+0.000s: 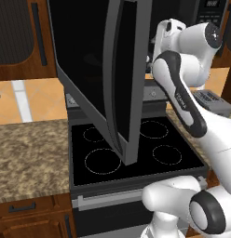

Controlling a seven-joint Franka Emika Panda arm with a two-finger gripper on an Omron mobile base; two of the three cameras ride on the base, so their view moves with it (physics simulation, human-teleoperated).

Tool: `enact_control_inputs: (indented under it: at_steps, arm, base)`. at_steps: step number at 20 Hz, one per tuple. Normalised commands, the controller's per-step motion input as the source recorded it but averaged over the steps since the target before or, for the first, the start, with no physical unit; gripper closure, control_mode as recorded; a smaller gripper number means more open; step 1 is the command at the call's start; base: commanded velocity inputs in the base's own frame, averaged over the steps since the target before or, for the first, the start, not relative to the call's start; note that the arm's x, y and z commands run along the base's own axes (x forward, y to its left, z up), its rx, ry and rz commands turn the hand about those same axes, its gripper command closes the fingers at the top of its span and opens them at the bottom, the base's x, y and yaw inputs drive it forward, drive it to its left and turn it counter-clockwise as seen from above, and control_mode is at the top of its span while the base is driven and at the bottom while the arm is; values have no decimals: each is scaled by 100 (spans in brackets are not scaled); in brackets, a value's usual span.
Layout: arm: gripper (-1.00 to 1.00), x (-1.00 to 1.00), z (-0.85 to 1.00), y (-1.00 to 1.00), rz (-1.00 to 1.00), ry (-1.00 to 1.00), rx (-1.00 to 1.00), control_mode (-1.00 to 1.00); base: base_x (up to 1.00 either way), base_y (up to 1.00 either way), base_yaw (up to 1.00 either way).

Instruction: Open the microwave, place the bowl with waffle inside the microwave, then close the microwave door and turn it on.

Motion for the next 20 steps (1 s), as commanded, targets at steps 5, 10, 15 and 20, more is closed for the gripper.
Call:
enact_control_inputs:
  at_steps: [5,10,15,20]
  arm:
    - [-100,-100,0,-4,11,-8,-2,-100]
    - [-100,-100,5,-2,12,-7,-10,-100]
    - [100,-100,4,0,19,-8,-9,-100]
    - [100,-100,0,3,7,-4,-9,-100]
  base:
    - [0,0,0]
    - [0,0,0]
    - [0,0,0]
    - [0,0,0]
